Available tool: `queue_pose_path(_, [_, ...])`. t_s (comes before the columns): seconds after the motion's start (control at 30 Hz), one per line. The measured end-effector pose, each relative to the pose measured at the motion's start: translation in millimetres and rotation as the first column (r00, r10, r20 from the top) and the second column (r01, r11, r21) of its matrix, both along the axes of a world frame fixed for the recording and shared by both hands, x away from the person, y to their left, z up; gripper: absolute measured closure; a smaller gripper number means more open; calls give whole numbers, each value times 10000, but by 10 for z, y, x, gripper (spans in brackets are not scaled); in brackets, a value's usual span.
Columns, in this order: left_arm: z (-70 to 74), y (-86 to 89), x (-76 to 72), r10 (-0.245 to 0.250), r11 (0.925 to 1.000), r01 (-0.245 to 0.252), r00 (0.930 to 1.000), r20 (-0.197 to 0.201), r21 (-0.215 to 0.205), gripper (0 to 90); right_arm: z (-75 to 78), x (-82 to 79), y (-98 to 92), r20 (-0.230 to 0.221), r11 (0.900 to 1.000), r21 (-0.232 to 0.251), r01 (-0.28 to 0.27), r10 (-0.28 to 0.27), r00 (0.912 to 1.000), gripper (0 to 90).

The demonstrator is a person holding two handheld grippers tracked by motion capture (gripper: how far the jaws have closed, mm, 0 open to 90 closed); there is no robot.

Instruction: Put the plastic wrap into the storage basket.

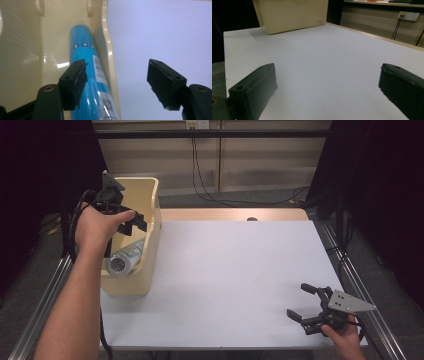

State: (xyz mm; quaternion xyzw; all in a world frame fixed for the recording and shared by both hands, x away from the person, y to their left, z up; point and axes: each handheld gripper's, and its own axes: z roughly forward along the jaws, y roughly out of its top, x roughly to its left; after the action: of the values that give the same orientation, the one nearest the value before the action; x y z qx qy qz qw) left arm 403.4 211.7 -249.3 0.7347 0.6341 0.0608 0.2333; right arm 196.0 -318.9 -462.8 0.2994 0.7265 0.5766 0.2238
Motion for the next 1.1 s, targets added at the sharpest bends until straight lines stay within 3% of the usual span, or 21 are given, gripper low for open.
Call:
queue_pose_path(0.57, [-92,-308,-56,-843,9956,850,9962,215,-386,280,5,-24,-16,19,10000,-18,44,-44,10000,11])
queue_pose_path(0.77, [-131,-458,-68,-1338,9898,1350,9906,273,-453,270,4,-31,-22,50,9999,12,100,-100,9999,10])
queue_pose_path(1.1, [-276,-679,-78,-1906,9803,1900,9816,-59,-547,259,3,-30,-22,4,10000,10,77,-77,10000,10])
